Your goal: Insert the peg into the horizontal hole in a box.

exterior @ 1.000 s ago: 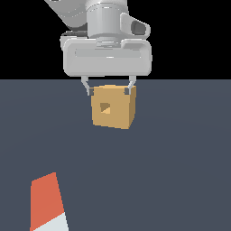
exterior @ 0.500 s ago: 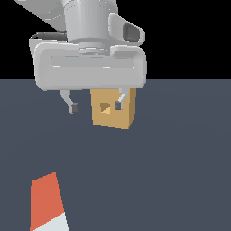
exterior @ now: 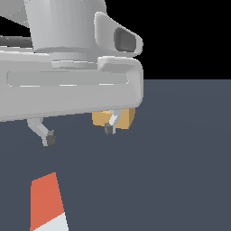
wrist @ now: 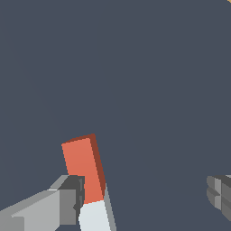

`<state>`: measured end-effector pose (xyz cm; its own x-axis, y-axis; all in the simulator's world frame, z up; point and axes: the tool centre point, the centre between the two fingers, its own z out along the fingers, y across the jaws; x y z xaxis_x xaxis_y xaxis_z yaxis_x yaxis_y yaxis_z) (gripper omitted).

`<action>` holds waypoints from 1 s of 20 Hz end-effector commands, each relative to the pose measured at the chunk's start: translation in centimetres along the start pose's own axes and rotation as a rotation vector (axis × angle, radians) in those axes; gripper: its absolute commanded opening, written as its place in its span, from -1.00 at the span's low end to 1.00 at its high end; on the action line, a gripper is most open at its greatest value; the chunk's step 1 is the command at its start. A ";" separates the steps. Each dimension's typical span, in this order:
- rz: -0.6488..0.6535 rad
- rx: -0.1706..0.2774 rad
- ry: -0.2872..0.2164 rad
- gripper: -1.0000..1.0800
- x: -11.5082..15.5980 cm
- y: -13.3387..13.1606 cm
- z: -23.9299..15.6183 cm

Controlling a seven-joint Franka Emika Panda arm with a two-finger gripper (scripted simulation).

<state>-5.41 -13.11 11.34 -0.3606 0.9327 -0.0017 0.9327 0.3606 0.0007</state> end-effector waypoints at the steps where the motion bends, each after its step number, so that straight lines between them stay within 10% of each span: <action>1: -0.034 0.000 0.000 0.92 -1.6 -0.9 0.7; 20: -0.216 0.000 0.002 0.92 -10.8 -4.2 4.4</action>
<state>-5.50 -24.34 7.07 -0.5448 0.8386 0.0001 0.8386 0.5448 -0.0002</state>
